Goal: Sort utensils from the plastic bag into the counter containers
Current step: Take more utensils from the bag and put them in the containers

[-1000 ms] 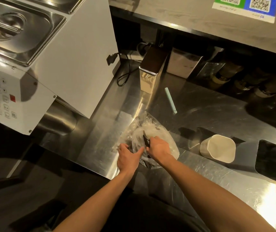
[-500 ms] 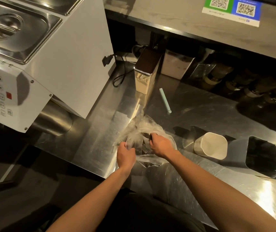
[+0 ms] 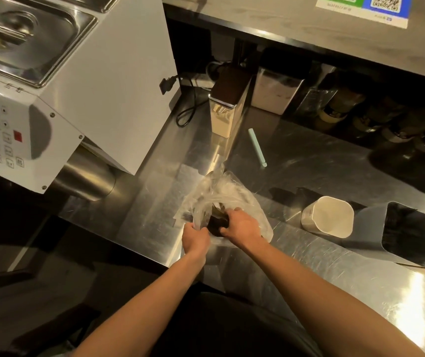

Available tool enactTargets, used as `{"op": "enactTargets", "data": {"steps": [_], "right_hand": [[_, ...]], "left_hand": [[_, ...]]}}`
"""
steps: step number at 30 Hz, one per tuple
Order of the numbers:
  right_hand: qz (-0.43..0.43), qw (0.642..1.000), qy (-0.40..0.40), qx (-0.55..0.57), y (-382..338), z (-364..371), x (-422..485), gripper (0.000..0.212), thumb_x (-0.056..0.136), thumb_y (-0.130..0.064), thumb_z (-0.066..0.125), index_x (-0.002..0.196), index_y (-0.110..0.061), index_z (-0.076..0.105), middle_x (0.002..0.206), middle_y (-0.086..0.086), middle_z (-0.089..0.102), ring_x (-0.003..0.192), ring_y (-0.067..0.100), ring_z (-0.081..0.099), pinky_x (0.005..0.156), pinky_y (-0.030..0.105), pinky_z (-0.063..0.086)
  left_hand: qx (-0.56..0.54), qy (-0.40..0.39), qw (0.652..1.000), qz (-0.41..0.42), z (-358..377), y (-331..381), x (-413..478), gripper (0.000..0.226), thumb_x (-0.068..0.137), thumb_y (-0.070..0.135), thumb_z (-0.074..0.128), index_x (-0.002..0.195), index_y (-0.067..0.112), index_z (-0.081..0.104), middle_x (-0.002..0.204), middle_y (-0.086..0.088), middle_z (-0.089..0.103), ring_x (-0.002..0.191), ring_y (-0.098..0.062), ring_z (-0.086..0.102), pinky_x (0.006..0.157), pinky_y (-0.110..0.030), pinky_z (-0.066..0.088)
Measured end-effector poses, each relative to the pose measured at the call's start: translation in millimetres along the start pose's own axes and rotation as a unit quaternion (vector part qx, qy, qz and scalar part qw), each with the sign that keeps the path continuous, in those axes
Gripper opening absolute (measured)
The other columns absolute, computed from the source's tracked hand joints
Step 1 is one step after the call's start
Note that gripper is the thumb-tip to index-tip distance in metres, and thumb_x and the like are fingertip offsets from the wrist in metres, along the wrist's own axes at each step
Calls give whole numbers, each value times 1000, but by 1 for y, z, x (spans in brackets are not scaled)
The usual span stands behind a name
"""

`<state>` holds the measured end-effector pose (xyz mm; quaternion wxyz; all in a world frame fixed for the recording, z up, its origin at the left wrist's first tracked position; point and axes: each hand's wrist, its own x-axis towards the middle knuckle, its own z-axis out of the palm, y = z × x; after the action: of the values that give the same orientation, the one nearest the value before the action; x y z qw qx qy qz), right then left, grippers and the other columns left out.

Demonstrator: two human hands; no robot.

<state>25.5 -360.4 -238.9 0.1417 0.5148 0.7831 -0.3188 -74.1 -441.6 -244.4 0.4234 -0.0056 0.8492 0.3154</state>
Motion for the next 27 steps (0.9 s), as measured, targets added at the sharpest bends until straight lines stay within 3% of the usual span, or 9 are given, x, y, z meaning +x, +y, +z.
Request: {"op": "enactTargets", "data": {"steps": [5,8,11,14,20,27], "right_hand": [[-20,999,-2,-50,-1,1,0,52,86,-42,68,132,-22,54,122,3,55,98,24,63,77,35,52],[-19,998,-4,-68,-5,6,1,62,86,-48,69,136,-19,47,126,5,53,98,25,63,77,37,53],[-19,997,-4,-78,-8,9,2,70,86,-52,68,139,-15,42,128,7,51,100,27,63,76,37,51],[-21,996,-8,-85,-6,7,5,59,89,-46,66,135,-15,48,125,8,57,102,28,63,76,35,47],[-36,993,-32,-107,-3,-8,8,47,87,-46,64,124,-18,57,114,6,63,100,24,60,82,35,50],[-90,981,-35,-168,-5,-28,11,36,98,-46,52,116,-15,60,104,7,69,92,26,65,81,36,49]], "left_hand": [[-34,11,999,-10,0,-4,4,30,97,4,53,125,16,53,116,-5,63,101,-24,61,95,-41,54],[-69,21,997,-25,2,0,3,38,96,0,52,131,15,53,124,-8,64,102,-23,61,95,-39,54],[-122,7,991,-47,1,6,1,39,98,-2,51,135,11,53,119,-6,63,94,-21,59,89,-34,52],[-125,-3,991,-46,-1,7,2,35,97,1,56,132,9,56,117,-9,67,95,-23,64,94,-39,55],[-92,-4,996,-19,-3,8,2,29,100,12,56,128,15,55,121,-6,65,97,-20,60,81,-31,49],[1,-39,997,63,0,13,-1,29,98,11,53,125,19,50,108,2,59,94,-19,57,80,-31,44]]}}
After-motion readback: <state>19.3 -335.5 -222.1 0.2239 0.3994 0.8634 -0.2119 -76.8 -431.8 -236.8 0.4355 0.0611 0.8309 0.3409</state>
